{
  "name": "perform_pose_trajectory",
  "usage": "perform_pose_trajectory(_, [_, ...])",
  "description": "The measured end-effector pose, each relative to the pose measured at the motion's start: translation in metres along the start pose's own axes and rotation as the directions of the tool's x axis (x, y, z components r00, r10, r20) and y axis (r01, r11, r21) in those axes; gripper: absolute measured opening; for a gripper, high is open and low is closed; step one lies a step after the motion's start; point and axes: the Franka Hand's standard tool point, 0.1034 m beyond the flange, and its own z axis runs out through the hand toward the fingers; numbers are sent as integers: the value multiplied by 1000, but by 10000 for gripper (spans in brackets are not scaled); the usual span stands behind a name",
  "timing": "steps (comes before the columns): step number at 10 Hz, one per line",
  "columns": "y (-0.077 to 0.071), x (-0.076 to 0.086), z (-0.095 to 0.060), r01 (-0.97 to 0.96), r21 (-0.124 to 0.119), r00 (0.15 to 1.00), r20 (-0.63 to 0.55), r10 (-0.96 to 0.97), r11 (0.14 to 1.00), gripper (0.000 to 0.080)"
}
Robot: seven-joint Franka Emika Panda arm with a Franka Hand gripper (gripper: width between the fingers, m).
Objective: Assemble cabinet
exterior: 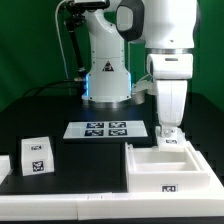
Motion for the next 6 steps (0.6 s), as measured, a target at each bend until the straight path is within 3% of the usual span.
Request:
perform_pose_trajectory(3, [8,-7,1,109,-13,994,-8,-109,994,70])
perform_pose_trajectory(6, [8,-6,1,103,-11,995,-7,-103,995,70])
